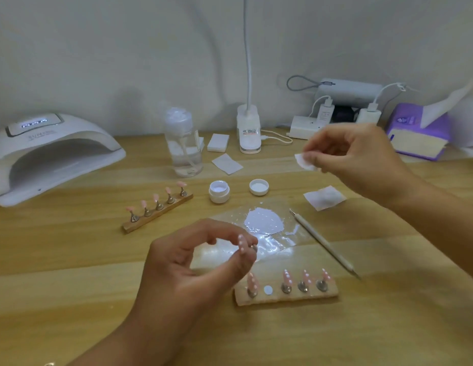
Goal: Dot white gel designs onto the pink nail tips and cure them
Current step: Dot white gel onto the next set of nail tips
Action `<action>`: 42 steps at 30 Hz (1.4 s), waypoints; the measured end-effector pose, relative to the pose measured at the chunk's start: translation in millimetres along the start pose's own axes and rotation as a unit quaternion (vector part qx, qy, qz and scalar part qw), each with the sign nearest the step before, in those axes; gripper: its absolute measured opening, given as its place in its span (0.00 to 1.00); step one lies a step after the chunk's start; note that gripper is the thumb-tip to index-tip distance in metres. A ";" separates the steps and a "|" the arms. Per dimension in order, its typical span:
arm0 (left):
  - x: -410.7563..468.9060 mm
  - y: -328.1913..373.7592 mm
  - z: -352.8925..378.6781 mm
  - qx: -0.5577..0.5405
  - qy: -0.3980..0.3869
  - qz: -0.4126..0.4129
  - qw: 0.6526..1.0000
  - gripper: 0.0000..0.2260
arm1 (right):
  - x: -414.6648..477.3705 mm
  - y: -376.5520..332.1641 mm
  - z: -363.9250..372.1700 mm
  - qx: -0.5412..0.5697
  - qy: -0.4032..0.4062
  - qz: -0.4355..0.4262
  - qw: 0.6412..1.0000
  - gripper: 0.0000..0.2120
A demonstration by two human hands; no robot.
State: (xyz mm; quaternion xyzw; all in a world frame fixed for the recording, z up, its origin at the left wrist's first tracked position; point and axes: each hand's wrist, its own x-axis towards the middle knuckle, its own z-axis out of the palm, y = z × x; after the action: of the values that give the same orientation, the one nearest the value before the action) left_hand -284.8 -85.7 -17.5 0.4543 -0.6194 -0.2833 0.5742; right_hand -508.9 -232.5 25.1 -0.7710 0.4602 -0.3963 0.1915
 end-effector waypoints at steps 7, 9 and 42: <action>1.5 8.6 4.1 -0.086 -0.041 0.016 0.995 0.02 | -61.9 -74.5 27.9 0.095 -0.028 -0.126 0.987 0.06; 1.2 10.0 3.9 -0.102 -0.031 0.022 0.994 0.02 | -68.4 -76.8 30.6 0.130 -0.041 -0.131 0.982 0.05; 1.0 -7.6 -3.4 -0.038 -0.018 0.051 0.998 0.05 | -67.2 -69.2 27.8 0.278 -0.118 -0.078 0.950 0.07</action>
State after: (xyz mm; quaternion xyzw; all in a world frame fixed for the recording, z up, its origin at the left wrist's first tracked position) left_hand -279.7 -89.3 -23.0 0.3953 -0.6407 -0.2848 0.5934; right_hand -466.0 -141.7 24.6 -0.7620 0.2443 -0.4286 0.4194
